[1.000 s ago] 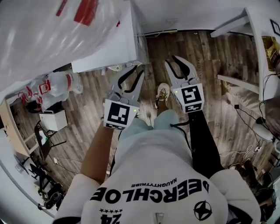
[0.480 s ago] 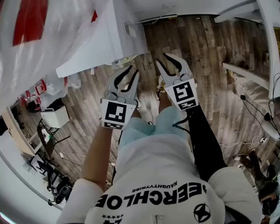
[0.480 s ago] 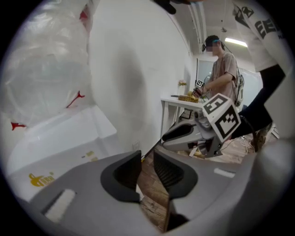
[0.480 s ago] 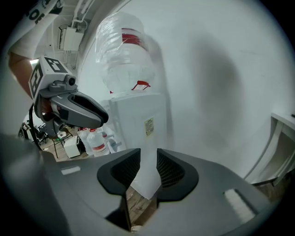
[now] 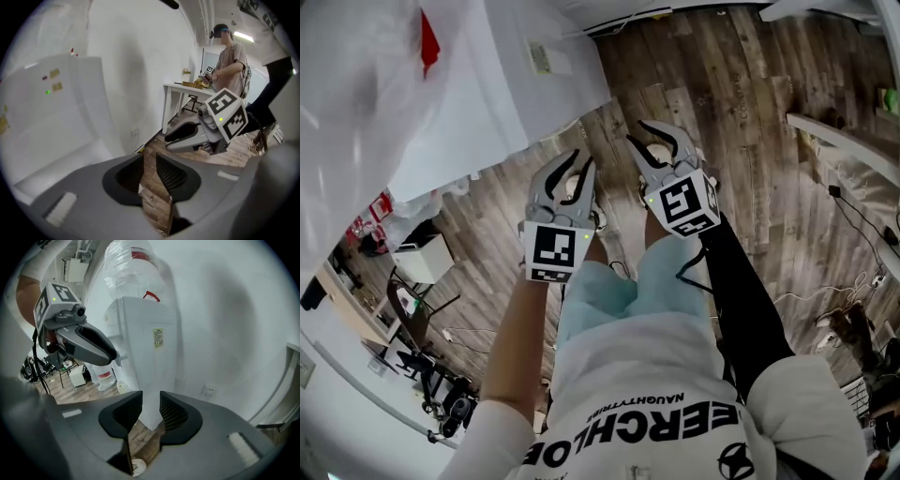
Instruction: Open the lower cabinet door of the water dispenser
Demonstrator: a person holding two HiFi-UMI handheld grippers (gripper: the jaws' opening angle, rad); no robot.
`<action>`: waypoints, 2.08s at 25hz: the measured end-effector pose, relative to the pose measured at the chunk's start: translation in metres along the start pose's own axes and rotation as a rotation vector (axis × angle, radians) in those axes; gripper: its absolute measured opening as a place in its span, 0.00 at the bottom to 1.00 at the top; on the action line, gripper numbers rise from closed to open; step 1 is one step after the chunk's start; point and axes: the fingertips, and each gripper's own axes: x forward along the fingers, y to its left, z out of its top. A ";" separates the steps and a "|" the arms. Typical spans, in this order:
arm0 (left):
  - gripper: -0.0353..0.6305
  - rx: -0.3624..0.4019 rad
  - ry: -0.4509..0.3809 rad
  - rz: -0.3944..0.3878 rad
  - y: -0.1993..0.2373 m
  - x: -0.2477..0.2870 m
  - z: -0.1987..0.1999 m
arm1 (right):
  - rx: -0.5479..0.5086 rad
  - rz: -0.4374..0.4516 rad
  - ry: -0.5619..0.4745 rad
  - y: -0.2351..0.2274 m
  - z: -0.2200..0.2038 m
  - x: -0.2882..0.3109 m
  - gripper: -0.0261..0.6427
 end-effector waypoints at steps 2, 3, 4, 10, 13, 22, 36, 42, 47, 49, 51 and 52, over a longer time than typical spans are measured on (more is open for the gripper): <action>0.18 -0.008 0.008 -0.004 -0.001 0.009 -0.009 | -0.025 0.004 0.020 0.001 -0.014 0.009 0.19; 0.18 -0.012 0.012 -0.005 0.000 0.014 -0.013 | -0.036 0.005 0.030 0.002 -0.020 0.014 0.19; 0.18 -0.016 0.016 -0.006 0.001 0.018 -0.018 | -0.044 0.006 0.039 0.002 -0.026 0.019 0.20; 0.18 -0.008 0.031 -0.015 0.008 0.047 -0.045 | -0.079 0.037 0.066 0.005 -0.054 0.058 0.23; 0.18 -0.010 0.044 -0.007 0.011 0.058 -0.060 | -0.100 0.056 0.077 0.008 -0.070 0.076 0.24; 0.18 -0.030 0.067 0.013 0.023 0.077 -0.097 | -0.138 0.073 0.106 0.017 -0.106 0.128 0.26; 0.18 -0.034 0.074 0.054 0.046 0.095 -0.125 | -0.238 0.102 0.195 0.023 -0.139 0.195 0.32; 0.18 -0.023 0.074 0.043 0.048 0.098 -0.129 | -0.217 0.107 0.215 0.021 -0.143 0.216 0.32; 0.18 -0.021 0.082 0.035 0.050 0.099 -0.132 | -0.230 0.124 0.242 0.021 -0.151 0.230 0.32; 0.18 -0.025 0.084 0.033 0.051 0.099 -0.134 | -0.231 0.126 0.252 0.021 -0.154 0.234 0.32; 0.18 -0.028 0.088 0.029 0.052 0.100 -0.137 | -0.229 0.126 0.259 0.021 -0.156 0.237 0.32; 0.18 -0.029 0.090 0.027 0.052 0.101 -0.138 | -0.228 0.127 0.262 0.021 -0.158 0.239 0.32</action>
